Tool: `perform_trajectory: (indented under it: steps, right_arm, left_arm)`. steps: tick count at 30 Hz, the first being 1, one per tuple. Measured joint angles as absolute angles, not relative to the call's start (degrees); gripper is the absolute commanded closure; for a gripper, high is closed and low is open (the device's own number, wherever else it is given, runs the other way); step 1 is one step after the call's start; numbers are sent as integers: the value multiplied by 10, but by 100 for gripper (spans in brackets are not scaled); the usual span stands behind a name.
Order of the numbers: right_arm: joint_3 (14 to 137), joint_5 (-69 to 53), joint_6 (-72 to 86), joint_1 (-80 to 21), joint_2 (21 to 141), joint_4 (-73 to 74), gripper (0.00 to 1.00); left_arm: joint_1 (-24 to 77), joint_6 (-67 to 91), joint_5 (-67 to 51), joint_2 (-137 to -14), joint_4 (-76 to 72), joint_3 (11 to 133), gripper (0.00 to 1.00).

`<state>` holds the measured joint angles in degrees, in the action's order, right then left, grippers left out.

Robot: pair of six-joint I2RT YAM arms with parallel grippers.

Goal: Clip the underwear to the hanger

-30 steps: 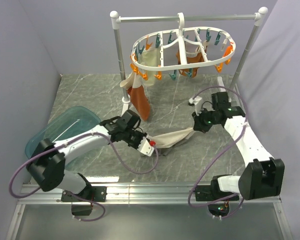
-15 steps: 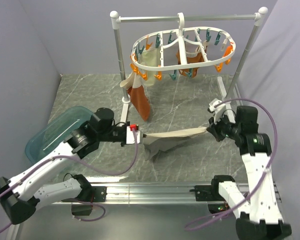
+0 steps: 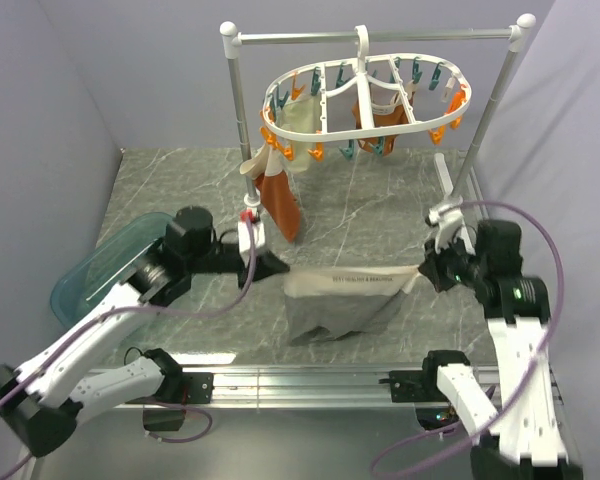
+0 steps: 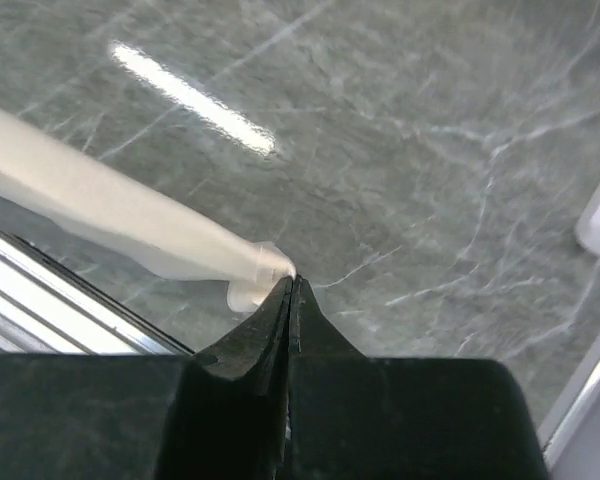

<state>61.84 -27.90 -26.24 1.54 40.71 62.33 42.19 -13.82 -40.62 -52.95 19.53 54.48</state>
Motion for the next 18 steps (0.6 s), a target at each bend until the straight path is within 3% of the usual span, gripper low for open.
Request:
perform_trajectory:
  steps: [5,9,18]
  right_arm:
    - [644,-248,-221,15,565,572,100]
    - [680,-244,-201,15,667,512,100]
    - [683,-242,-209,15,566,502,100]
  left_arm:
    - [300,-88,-442,-653,114,550,100]
    - [273,-90,-455,-742,96,566,100]
    - [292,-151,-476,-713,109,615,100]
